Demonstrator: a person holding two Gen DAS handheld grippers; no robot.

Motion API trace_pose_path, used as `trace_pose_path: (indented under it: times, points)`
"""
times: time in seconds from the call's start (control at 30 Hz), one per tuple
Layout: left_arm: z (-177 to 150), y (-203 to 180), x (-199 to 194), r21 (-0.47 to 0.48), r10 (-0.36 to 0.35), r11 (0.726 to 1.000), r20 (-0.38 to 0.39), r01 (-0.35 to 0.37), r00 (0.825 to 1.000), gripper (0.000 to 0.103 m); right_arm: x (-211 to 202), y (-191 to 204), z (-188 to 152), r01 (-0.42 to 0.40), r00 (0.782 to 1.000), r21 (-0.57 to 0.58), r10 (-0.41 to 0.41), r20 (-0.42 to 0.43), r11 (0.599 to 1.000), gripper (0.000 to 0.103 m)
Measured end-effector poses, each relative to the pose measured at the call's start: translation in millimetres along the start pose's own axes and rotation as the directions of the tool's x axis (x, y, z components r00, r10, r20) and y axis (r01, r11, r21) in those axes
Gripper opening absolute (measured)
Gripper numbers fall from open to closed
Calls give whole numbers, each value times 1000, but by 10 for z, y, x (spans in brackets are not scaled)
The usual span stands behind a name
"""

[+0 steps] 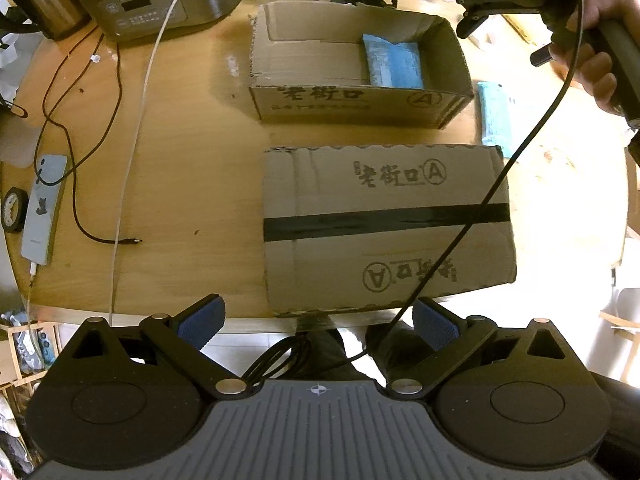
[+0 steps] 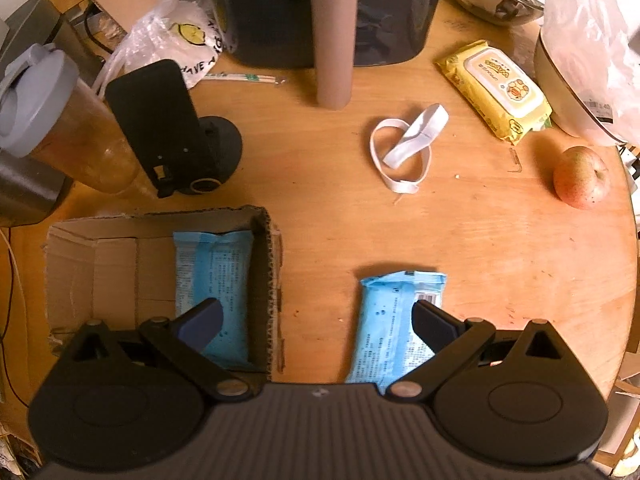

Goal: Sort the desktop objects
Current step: 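Move the open right gripper over the smaller blue packet on the table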

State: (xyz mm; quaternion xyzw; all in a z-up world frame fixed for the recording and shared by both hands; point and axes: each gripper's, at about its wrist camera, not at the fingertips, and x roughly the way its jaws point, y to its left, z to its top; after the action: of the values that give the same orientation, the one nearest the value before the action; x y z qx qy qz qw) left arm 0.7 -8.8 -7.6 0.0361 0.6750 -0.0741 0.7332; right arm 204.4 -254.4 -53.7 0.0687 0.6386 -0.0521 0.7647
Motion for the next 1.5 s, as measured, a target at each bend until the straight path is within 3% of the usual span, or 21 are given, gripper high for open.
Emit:
trace_pose_path:
  times: [1.5]
  points:
    - [83,-701,61,39,-2,999,-3,2,1000,103,52,-853,-10,19,1000,44,-19,-6,999,103]
